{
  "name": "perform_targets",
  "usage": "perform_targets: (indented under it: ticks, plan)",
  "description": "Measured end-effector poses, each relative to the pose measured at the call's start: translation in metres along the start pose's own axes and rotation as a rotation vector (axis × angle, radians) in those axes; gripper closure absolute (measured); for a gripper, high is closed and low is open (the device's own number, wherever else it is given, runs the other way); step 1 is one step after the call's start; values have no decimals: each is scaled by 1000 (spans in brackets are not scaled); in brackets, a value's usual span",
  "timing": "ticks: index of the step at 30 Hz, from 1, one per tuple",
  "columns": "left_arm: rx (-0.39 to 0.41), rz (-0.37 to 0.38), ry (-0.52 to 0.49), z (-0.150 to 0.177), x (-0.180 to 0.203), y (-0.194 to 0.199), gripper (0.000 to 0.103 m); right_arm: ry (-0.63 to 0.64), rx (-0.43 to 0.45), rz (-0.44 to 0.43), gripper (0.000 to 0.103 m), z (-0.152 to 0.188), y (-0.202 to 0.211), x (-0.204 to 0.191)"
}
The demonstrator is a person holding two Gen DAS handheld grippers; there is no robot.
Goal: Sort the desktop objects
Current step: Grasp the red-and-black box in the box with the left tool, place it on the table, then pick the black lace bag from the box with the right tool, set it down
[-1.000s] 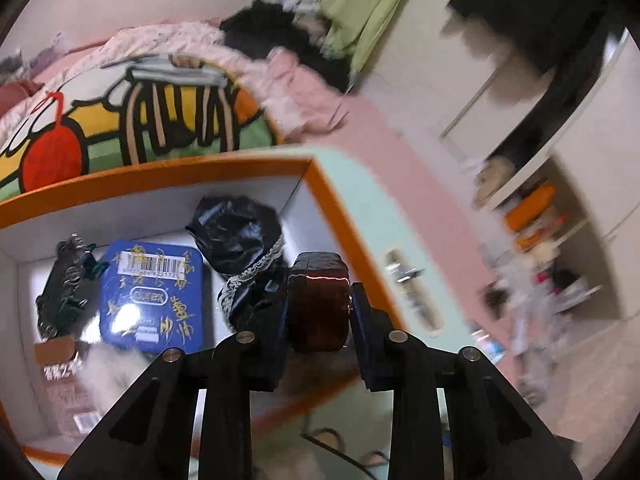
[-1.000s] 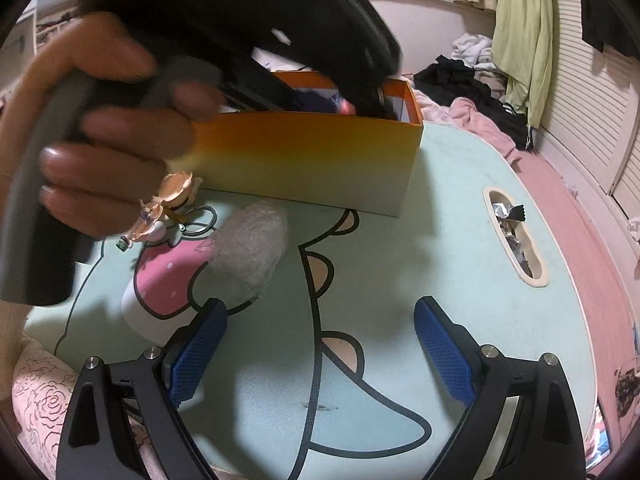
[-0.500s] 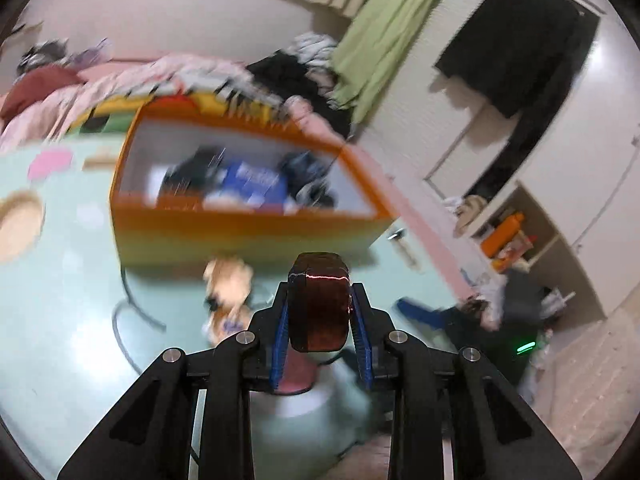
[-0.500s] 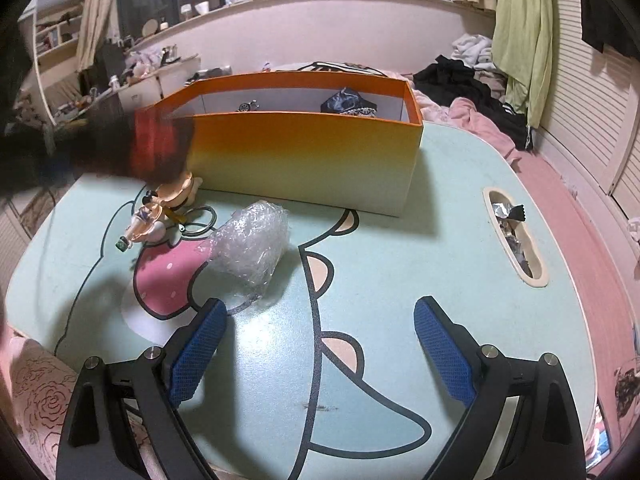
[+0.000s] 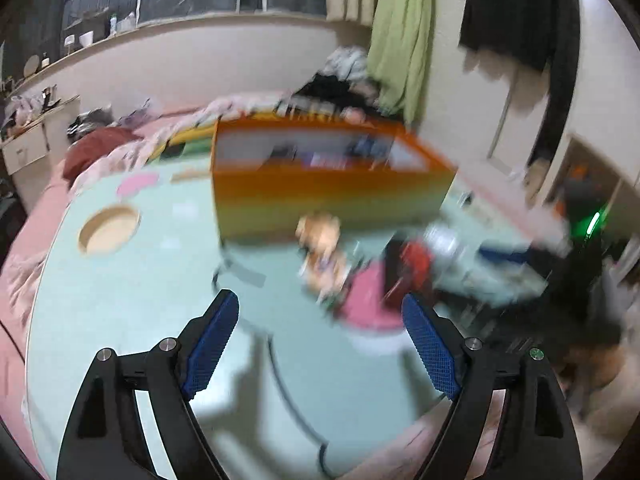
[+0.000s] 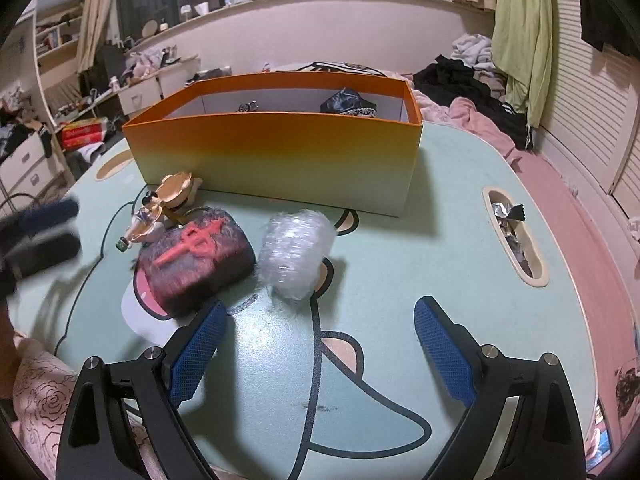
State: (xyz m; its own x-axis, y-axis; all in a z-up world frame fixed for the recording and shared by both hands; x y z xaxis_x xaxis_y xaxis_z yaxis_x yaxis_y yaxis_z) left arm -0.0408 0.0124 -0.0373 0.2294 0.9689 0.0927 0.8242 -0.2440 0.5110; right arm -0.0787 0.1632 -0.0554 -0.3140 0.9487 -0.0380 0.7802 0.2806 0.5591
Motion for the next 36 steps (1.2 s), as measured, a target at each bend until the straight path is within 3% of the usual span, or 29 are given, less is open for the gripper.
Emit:
perform_targets:
  ticks: [1,2,3,8,12,17,19,22,27,28,30,33,36]
  plan:
    - [-68,-15,2,16,-3,-12,18,0,0,1,8,0,0,0]
    - [-34,-60,-51,15,-3,-14,16,-1,1,0,8,1,0,0]
    - [-49,-92,-84,18,-2,-16,15,-4,1,0,8,1,0,2]
    - [-59,-79,-99,21,-2,-18,13,-52,29,-27,9,1,4,2]
    - [-56,-85,-95,22,-2,-15,13,-166,146,-124,21,-19,25,9]
    - [-53,-78,-98,21,4,-12,13,-198,216,-144,44,-89,28,12]
    - [-53,-77,-98,21,4,-12,13,-166,150,-122,56,-120,9,9]
    - [-53,-77,-98,20,4,-12,13,-91,-8,-57,57,-146,-45,4]
    - [-52,-74,-98,20,5,-12,13,-6,-226,80,57,-127,-112,12]
    - [-50,-75,-104,19,7,-12,13,66,-237,118,59,-122,-121,11]
    - [-50,-71,-102,19,6,-12,13,128,-246,163,74,-116,-129,18]
    - [-50,-68,-100,19,6,-12,13,32,-153,70,79,-131,-109,14]
    - [-49,-69,-99,18,6,-12,13,-58,42,-30,79,-160,-53,12]
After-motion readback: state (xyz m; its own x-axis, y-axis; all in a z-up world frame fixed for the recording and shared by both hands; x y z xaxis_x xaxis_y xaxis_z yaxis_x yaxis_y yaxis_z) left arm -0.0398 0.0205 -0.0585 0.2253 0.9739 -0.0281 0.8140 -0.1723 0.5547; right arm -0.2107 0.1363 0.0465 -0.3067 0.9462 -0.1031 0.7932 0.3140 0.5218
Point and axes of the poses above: each gripper's, at about its wrist camera, not at the fingertips, and y roughly against the way its jaws point, x to its right, z to its underside, the point moved 10 cm from there along -y, roughly the way its jaws point, and after that the axes turned 11 degrees about x, right-handed, at the moved point
